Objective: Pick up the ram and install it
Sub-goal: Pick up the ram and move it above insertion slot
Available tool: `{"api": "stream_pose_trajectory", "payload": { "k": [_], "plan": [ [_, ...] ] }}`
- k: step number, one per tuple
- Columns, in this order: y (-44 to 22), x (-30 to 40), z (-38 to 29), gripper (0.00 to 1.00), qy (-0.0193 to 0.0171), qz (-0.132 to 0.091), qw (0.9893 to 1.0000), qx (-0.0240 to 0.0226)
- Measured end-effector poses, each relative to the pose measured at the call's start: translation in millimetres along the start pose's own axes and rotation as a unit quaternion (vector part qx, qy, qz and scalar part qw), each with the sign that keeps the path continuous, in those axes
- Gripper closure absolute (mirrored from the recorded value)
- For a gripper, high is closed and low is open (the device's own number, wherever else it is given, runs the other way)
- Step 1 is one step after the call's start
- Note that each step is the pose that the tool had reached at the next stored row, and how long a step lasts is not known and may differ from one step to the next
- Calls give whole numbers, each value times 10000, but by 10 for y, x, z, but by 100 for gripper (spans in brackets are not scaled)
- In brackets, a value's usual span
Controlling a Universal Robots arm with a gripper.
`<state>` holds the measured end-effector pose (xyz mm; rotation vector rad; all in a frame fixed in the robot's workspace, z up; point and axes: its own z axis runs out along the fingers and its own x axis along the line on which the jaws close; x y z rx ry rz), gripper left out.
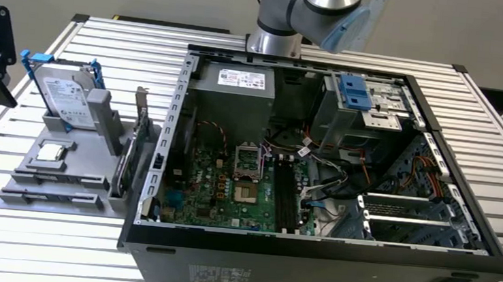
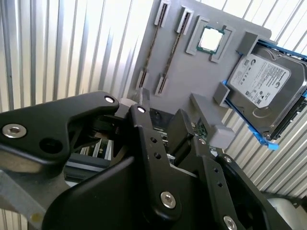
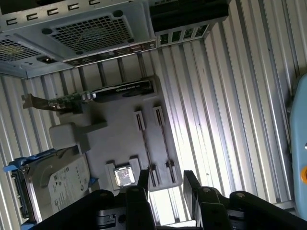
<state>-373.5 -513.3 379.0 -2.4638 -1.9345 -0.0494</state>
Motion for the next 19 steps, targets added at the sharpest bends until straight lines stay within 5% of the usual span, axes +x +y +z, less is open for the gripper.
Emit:
{"api": "stream_pose_trajectory", "payload": {
  "k": [19],
  "plan": [
    [-2, -4, 131, 0, -59, 6, 9997, 240]
  ]
}}
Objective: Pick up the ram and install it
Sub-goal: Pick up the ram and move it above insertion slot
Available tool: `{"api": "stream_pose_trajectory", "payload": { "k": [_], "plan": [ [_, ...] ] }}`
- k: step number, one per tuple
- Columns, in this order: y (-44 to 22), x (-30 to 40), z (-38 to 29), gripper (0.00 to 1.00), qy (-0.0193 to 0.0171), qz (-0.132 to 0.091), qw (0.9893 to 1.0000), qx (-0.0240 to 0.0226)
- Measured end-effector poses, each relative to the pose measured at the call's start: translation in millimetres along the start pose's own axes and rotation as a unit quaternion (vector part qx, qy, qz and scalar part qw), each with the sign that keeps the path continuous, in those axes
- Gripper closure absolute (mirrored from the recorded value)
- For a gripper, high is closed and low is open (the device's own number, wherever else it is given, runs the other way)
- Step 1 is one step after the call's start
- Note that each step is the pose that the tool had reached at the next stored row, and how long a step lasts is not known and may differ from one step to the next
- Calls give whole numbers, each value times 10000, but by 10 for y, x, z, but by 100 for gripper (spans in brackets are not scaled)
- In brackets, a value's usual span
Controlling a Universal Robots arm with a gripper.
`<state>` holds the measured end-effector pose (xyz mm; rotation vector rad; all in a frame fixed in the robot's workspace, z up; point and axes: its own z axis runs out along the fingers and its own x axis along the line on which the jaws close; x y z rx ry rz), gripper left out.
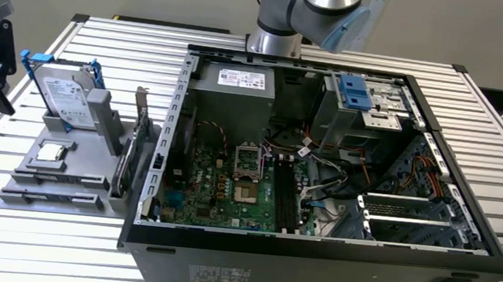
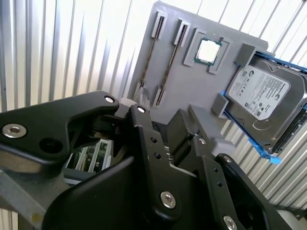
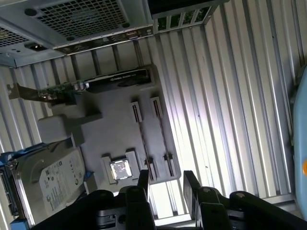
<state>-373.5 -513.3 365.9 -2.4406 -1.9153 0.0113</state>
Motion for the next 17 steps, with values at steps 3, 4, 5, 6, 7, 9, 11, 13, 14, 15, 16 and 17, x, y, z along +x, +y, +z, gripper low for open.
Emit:
{"api": "stream_pose_trajectory", "payload": {
  "k": [3, 4, 5, 6, 7, 9, 11, 13, 14, 15, 16, 17],
  "plan": [
    [0, 0, 20, 0, -6, -4, 10000, 23],
    [1, -1, 25, 0, -7, -9, 10000, 25],
    [1, -1, 31, 0, -7, -15, 10000, 26],
    [1, -1, 33, 0, -8, -24, 10000, 27],
    [1, -1, 34, 0, -9, -33, 10000, 27],
    [2, -1, 41, 0, -8, -48, 10000, 27],
    [2, -1, 45, 0, -9, -59, 10000, 27],
    [2, -1, 46, 0, -9, -64, 10000, 28],
    [2, -1, 46, 0, -10, -64, 10000, 28],
    [2, -1, 46, 0, -9, -64, 10000, 27],
    [2, -1, 46, 0, -9, -64, 10000, 27],
    [2, -1, 47, 0, -9, -64, 10000, 27]
  ]
}}
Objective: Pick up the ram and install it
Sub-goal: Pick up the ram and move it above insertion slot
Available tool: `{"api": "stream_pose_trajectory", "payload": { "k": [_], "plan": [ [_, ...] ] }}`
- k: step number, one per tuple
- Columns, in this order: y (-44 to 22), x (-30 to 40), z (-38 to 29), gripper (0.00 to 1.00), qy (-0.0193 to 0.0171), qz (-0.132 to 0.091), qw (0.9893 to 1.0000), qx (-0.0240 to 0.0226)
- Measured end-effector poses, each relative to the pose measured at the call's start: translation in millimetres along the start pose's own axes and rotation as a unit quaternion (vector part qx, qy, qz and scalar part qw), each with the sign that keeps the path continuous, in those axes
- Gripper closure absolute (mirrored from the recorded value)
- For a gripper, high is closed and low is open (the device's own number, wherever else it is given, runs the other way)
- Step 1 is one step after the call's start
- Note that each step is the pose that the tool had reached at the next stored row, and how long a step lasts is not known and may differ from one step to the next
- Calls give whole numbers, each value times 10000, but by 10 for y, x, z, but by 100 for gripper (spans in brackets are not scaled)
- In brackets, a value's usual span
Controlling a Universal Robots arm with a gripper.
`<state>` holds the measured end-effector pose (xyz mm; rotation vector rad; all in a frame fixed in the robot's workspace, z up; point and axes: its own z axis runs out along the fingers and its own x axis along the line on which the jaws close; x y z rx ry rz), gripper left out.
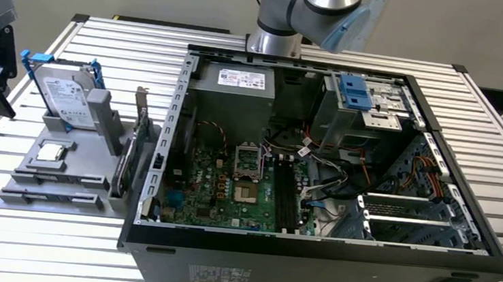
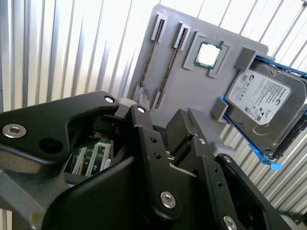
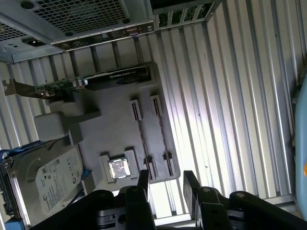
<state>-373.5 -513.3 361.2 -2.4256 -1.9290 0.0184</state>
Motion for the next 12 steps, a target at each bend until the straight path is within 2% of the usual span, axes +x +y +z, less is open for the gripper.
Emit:
{"api": "stream_pose_trajectory", "payload": {
  "k": [12],
  "plan": [
    [6, 0, 68, 0, -8, -23, 10000, -1]
  ]
}}
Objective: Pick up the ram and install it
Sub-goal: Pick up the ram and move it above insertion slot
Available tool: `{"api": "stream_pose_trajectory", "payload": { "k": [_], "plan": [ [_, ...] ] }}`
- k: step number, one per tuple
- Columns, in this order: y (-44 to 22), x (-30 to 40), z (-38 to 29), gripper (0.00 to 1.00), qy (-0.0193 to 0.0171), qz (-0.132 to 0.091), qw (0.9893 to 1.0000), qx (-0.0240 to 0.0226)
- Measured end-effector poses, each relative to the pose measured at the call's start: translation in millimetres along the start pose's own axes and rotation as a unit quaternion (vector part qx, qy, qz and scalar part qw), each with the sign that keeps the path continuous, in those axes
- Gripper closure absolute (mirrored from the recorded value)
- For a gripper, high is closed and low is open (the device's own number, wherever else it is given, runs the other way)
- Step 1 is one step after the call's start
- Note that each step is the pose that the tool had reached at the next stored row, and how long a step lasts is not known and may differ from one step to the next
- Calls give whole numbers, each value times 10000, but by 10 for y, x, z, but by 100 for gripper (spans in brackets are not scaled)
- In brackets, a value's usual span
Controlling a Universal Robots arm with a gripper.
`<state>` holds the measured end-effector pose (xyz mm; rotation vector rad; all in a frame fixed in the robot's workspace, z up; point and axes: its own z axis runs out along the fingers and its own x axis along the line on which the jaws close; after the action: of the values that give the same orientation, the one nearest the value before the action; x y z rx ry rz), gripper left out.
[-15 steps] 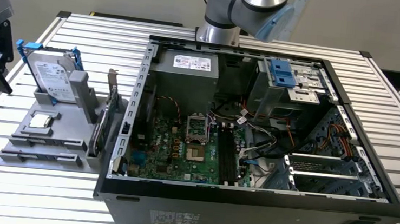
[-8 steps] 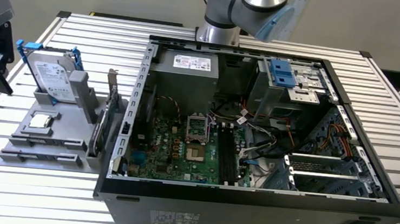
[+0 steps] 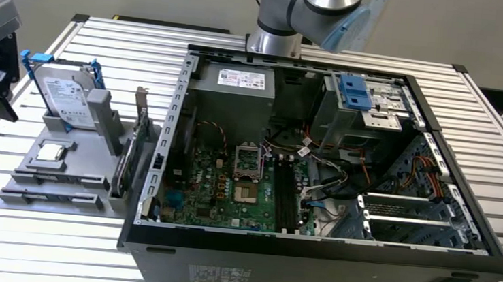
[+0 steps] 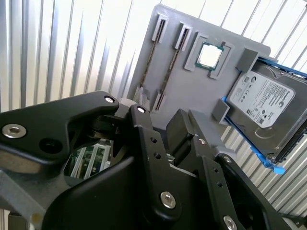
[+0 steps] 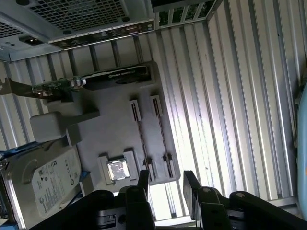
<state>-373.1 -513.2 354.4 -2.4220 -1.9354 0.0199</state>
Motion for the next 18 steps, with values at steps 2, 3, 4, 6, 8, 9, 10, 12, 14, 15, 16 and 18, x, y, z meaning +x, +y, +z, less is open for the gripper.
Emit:
{"api": "stream_pose_trajectory", "payload": {
  "k": [2, 3, 4, 6, 8, 9, 10, 12, 14, 15, 16, 18],
  "plan": [
    [7, 0, 10, 0, -2, -6, 10000, -1],
    [10, 1, 16, 0, -2, -8, 10000, -1],
    [14, 2, 20, 0, -3, -10, 10000, -1],
    [19, 3, 28, 0, -6, -14, 10000, -1],
    [25, 4, 37, 0, -8, -19, 10000, -2],
    [27, 5, 41, 0, -9, -21, 10000, -2],
    [28, 5, 44, 0, -11, -23, 10000, -1],
    [32, 6, 53, 0, -13, -26, 10000, -2],
    [36, 6, 63, 0, -14, -30, 10000, -3],
    [37, 6, 68, 0, -15, -31, 10000, -3],
    [38, 6, 72, 0, -16, -33, 10000, -3],
    [40, 6, 82, 0, -17, -35, 10000, -3]
  ]
}}
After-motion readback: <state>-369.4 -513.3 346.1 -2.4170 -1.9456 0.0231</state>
